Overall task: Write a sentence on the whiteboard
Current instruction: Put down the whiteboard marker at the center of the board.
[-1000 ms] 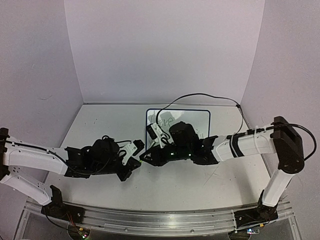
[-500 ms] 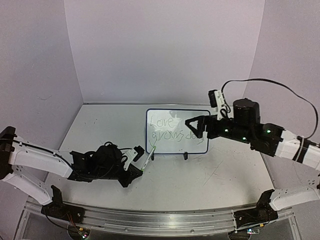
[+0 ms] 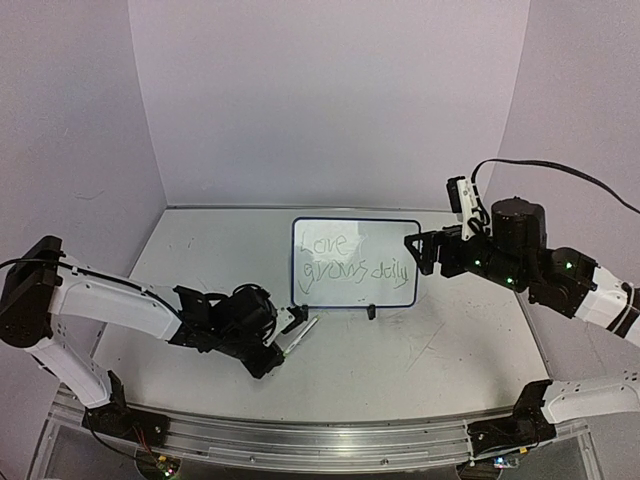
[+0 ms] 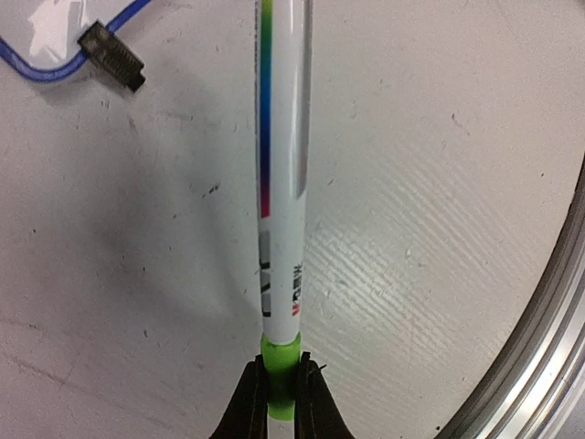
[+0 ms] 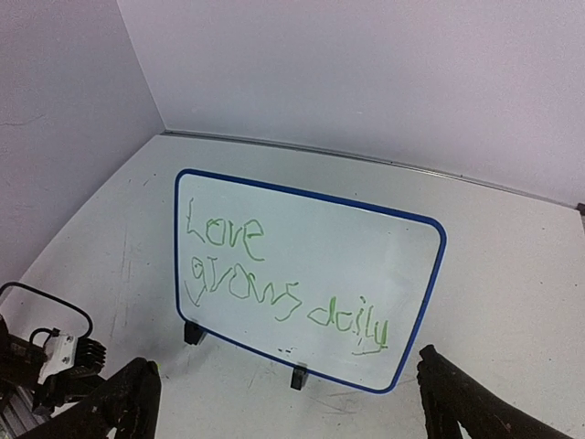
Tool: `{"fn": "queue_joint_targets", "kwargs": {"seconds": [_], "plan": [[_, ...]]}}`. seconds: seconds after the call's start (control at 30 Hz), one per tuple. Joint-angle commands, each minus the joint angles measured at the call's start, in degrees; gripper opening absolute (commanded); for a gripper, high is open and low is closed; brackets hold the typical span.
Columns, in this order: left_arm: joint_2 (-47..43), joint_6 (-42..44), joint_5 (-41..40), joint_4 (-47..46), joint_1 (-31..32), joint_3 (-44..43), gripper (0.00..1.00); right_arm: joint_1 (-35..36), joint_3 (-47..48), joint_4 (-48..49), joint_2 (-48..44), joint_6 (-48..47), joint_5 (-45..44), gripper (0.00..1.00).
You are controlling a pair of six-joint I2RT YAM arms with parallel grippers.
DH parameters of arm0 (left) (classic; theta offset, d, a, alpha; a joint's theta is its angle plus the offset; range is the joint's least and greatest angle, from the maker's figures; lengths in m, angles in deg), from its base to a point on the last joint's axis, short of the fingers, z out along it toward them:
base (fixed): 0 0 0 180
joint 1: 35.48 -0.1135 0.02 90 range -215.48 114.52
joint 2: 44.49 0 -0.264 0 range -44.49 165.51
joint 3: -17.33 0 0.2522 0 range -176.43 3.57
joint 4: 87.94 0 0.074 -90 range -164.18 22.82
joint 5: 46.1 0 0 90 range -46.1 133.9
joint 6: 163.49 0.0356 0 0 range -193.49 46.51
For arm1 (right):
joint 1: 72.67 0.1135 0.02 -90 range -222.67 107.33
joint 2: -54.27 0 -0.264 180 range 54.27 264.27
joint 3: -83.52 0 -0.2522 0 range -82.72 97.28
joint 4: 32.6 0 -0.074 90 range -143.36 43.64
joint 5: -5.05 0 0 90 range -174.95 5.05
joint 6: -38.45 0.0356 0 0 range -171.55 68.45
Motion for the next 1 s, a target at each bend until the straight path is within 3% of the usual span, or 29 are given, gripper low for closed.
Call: {"fn": "queue_joint_targets", "kwargs": {"seconds": [0.0,0.13,0.3,0.47,0.7,0.83,0.97], "plan": [[-0.2,-6.3,0.8,7.9,-0.1,0.3,0.0,-0.1,0.4,0.1,0.2,-1.7,-2.0,0.98],[4.9,-8.2,-0.1,15.1,-0.1,-3.9,0.0,-0.1,1.0,0.1,0.7,-2.1,-2.2,0.98],[4.9,-9.7,0.8,16.5,-0.1,-3.3,0.05,-0.1,1.7,0.0,0.0,-3.3,-3.3,0.98],[5.0,-11.3,-1.6,18.4,-0.1,-4.2,0.27,-0.1,2.3,-0.8,-0.6,-4.1,-4.6,0.98],[-2.4,-12.9,-4.9,19.7,-0.1,-7.9,0.44,-0.1,3.8,-2.8,-1.4,-5.3,-6.8,0.98],[-10.0,-12.8,-7.9,21.0,-0.2,-14.0,0.53,-0.1,6.5,-5.4,-2.6,-6.8,-11.1,0.98],[-17.3,-11.1,-16.6,20.7,-0.1,-23.7,0.67,-0.1,11.1,-8.0,-4.3,-8.6,-14.2,0.98]]}}
